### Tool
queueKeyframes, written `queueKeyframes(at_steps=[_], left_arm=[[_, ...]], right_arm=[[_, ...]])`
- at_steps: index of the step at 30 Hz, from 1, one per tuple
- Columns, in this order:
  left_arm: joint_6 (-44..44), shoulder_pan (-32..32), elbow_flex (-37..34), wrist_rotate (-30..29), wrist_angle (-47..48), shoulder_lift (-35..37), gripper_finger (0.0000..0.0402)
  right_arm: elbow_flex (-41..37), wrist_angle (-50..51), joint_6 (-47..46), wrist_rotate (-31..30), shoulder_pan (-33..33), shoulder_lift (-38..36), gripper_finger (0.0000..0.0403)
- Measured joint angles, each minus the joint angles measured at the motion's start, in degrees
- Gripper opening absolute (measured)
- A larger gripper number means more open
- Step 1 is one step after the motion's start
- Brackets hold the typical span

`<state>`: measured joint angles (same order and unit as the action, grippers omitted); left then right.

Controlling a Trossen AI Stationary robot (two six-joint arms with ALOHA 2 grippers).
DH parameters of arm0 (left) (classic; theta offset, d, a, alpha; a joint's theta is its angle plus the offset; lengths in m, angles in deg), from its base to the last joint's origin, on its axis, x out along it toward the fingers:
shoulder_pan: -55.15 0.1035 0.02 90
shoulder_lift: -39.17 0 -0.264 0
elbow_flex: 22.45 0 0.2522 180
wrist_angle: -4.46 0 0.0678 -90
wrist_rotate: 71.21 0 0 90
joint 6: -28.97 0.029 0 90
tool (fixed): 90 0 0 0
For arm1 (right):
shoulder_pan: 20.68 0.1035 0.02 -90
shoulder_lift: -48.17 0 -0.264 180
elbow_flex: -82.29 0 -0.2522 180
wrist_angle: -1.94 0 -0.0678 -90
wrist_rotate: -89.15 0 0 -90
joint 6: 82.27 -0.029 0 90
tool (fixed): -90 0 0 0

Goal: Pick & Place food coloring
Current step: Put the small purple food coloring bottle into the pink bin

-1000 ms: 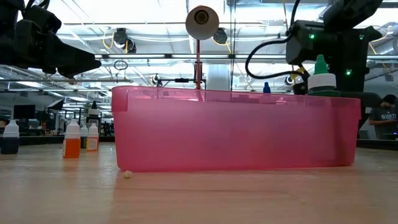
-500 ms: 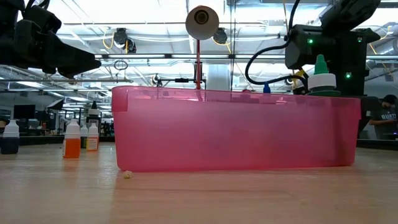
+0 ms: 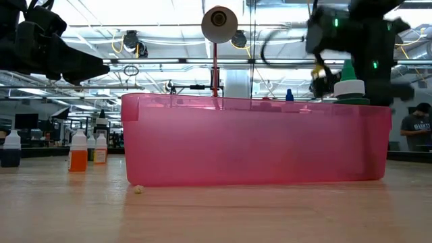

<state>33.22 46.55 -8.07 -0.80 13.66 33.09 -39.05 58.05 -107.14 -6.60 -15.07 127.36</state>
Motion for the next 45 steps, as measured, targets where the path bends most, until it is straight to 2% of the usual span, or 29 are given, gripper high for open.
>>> queueKeyframes(at_steps=[3, 11, 14, 20, 23, 29, 40, 45], left_arm=[[0.00, -0.01, 0.00, 0.00, 0.00, -0.01, 0.0225], [0.00, 0.00, 0.00, 0.00, 0.01, 0.00, 0.0225], [0.00, -0.01, 0.00, 0.00, 0.01, 0.00, 0.0225], [0.00, 0.00, 0.01, 0.00, 0.00, 0.00, 0.0225], [0.00, 0.00, 0.00, 0.00, 0.00, 0.00, 0.0225], [0.00, 0.00, 0.00, 0.00, 0.00, -0.02, 0.0225], [0.00, -0.01, 0.00, 0.00, 0.00, 0.00, 0.0225], [0.00, -0.02, 0.00, 0.00, 0.00, 0.00, 0.0225]], right_arm=[[5.02, 2.19, -0.31, -0.70, 2.64, -0.26, 0.0049], [22.94, 8.46, 0.08, -9.31, 10.16, 1.78, 0.0049], [30.48, 11.91, 0.46, -9.36, 11.23, 6.14, 0.0049], [43.50, 20.88, 5.48, -8.23, 11.91, 19.46, 0.0049], [44.55, 17.99, 10.48, -3.58, 11.91, 24.28, 0.0049], [44.57, 12.07, 16.68, -1.80, 10.05, 29.58, 0.0049], [40.22, 3.03, 20.01, -1.34, 6.71, 31.33, 0.0049], [37.27, -1.05, 20.05, 1.43, 6.49, 31.34, 0.0049]])
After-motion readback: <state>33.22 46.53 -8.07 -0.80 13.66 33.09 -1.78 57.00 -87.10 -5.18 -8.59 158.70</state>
